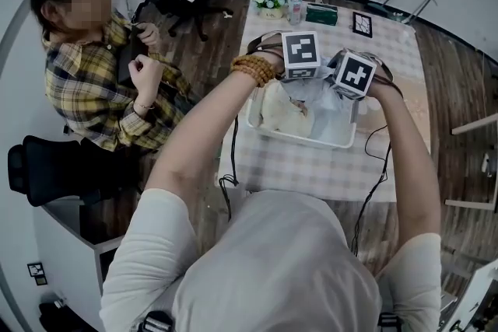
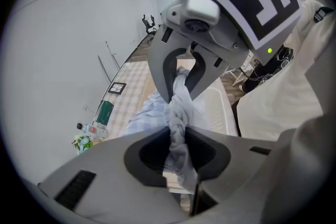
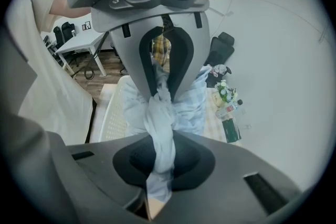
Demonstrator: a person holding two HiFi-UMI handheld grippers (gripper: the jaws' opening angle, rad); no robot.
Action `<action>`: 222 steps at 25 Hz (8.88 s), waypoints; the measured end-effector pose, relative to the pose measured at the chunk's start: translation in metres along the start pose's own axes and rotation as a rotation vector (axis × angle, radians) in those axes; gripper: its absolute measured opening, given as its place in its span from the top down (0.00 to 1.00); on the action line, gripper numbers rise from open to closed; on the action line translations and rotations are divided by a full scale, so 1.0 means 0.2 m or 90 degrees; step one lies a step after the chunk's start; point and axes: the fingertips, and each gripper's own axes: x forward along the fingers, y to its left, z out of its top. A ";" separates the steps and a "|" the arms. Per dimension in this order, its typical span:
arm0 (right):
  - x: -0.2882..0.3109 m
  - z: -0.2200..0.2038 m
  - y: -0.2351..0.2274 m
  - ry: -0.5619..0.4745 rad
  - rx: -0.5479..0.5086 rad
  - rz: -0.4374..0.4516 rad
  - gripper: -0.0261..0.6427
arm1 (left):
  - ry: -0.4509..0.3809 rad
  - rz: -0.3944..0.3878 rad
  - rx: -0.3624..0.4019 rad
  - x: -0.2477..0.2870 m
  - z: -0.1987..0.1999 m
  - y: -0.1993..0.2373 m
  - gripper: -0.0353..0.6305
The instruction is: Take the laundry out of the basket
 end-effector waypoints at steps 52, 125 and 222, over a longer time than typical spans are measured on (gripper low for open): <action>-0.10 -2.01 0.66 0.145 0.315 -0.002 0.86 | -0.027 -0.149 0.307 1.27 1.54 -0.72 0.78; -0.61 -1.66 0.42 -0.398 0.670 -0.411 0.94 | -0.597 0.068 -0.261 0.56 1.47 -0.47 0.91; -0.07 -0.21 -0.25 -0.494 0.540 -0.373 0.93 | -0.596 0.380 -0.411 -0.01 -0.11 0.18 0.91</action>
